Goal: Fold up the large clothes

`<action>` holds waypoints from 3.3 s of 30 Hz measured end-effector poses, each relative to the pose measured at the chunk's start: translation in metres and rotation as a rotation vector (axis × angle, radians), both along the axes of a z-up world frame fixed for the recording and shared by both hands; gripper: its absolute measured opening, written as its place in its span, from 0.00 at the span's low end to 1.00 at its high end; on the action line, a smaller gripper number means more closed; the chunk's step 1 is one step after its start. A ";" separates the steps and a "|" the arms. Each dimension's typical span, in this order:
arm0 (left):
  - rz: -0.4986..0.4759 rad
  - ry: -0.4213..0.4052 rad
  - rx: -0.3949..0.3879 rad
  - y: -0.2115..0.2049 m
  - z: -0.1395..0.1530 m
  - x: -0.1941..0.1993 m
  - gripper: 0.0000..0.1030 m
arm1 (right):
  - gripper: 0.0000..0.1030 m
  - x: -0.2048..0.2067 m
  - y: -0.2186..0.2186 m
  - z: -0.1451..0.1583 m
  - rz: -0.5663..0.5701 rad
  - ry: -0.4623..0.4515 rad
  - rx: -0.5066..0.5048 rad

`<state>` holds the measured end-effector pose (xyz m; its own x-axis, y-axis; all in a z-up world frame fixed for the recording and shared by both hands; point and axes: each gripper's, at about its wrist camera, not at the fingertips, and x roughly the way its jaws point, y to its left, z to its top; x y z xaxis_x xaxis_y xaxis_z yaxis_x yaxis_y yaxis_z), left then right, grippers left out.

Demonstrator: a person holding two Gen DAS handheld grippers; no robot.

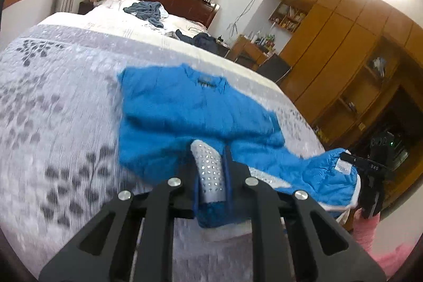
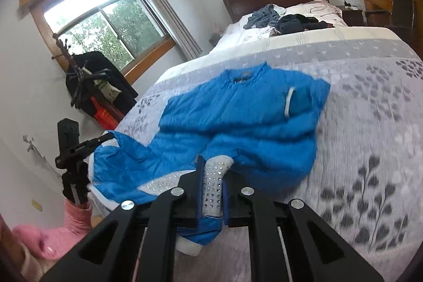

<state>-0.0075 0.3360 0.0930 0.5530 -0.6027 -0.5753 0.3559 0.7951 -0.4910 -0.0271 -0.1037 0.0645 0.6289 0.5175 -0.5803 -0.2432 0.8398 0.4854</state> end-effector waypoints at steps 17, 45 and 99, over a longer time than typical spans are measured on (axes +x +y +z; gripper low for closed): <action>0.016 0.255 -0.020 -0.022 -0.055 0.179 0.15 | 0.11 0.179 -0.045 -0.053 -0.037 0.267 0.124; 0.046 0.338 -0.155 0.015 -0.079 0.197 0.35 | 0.56 0.189 -0.091 -0.078 -0.131 0.309 0.153; -0.036 -0.280 0.352 -0.031 -0.005 0.051 0.16 | 0.10 0.083 -0.011 -0.016 0.003 -0.030 -0.113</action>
